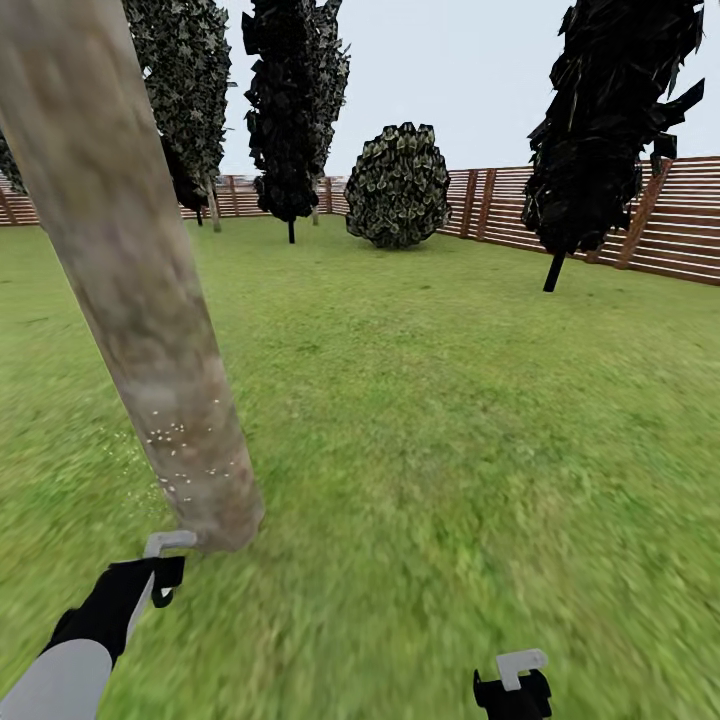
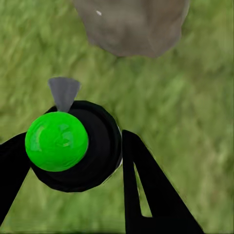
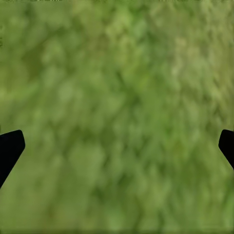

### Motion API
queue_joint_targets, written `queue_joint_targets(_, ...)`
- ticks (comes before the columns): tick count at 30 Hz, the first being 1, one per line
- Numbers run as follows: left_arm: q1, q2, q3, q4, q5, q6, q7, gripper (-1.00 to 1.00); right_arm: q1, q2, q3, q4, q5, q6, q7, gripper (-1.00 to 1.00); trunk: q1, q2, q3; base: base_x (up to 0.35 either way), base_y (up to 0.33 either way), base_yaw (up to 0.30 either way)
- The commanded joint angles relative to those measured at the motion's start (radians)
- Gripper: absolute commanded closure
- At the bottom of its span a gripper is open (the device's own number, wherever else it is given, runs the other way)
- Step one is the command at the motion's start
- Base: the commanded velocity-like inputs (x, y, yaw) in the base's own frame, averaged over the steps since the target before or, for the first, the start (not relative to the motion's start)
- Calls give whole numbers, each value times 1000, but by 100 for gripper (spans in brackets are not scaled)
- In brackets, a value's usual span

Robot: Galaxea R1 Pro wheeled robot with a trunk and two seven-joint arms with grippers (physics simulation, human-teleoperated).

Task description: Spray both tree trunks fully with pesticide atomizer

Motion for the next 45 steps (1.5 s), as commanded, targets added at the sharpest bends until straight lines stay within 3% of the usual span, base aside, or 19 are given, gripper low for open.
queue_joint_targets(1, 0, -2, 6, -1, -8, 3, 1, 100, -1, 1, -7, 1, 11, -2, -5, -100, 0, 0, -1, 0, 0, 74)
queue_joint_targets(12, 0, -15, 7, 8, -6, -1, 18, 100, -1, -1, -7, 1, 11, -2, -6, -100, 0, 0, -1, 5, 0, 253)
queue_joint_targets(17, 1, -12, 8, 86, -9, -4, 30, 100, -1, -3, -8, 1, 8, -2, -7, -100, 0, 0, -1, 164, -89, 51)
queue_joint_targets(28, 0, -7, 5, 102, -12, -2, 33, 100, -1, -4, -8, 1, 8, -3, -9, -100, 0, 0, -1, 204, -189, 1)
queue_joint_targets(39, 1, -6, 7, 100, -11, 1, 34, 100, 0, -3, -8, -1, 6, -2, -9, -100, 0, 0, -1, -35, -272, 6)
queue_joint_targets(45, 1, -3, 7, 103, -11, 1, 34, 100, -1, -3, -8, -1, 6, -2, -9, -100, 0, 0, -1, -1, -275, 231)
